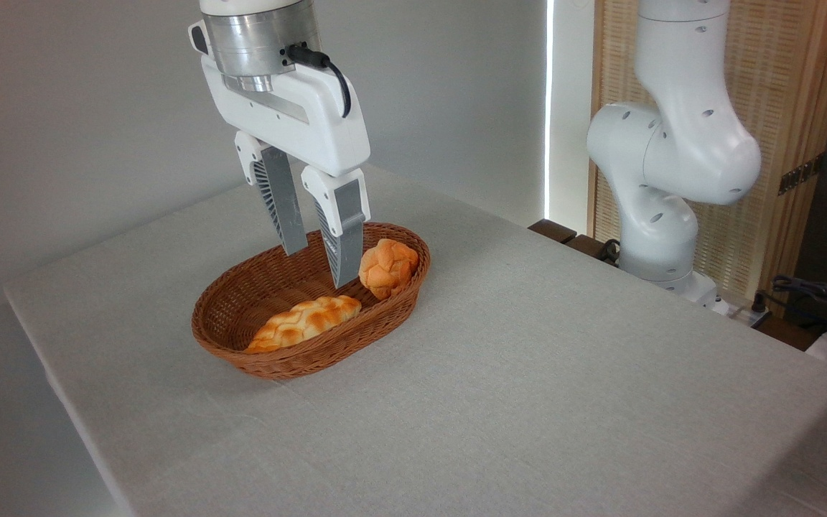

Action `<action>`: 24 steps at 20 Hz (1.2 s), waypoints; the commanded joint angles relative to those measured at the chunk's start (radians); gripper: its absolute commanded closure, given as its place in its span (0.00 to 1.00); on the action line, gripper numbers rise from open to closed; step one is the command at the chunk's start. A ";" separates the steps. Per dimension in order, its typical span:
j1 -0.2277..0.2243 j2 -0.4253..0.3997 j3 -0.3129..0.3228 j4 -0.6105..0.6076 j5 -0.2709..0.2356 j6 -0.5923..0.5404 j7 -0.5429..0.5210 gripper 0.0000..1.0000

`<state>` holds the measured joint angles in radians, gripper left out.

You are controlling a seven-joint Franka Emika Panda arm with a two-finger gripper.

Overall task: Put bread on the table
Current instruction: 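Lower the open gripper toward the round bread roll in the basket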

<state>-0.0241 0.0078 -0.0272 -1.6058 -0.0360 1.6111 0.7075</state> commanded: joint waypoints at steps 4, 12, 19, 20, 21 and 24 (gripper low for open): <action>-0.005 -0.012 0.009 -0.023 0.005 0.015 -0.006 0.00; -0.010 -0.023 -0.045 -0.106 -0.091 0.018 -0.025 0.00; -0.011 -0.093 -0.178 -0.337 -0.125 0.162 -0.029 0.00; -0.013 -0.129 -0.178 -0.394 -0.125 0.212 -0.028 0.00; -0.022 -0.164 -0.178 -0.443 -0.125 0.242 -0.025 0.00; -0.034 -0.267 -0.178 -0.574 -0.125 0.283 0.000 0.00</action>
<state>-0.0450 -0.1034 -0.2158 -2.0058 -0.1425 1.8258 0.6836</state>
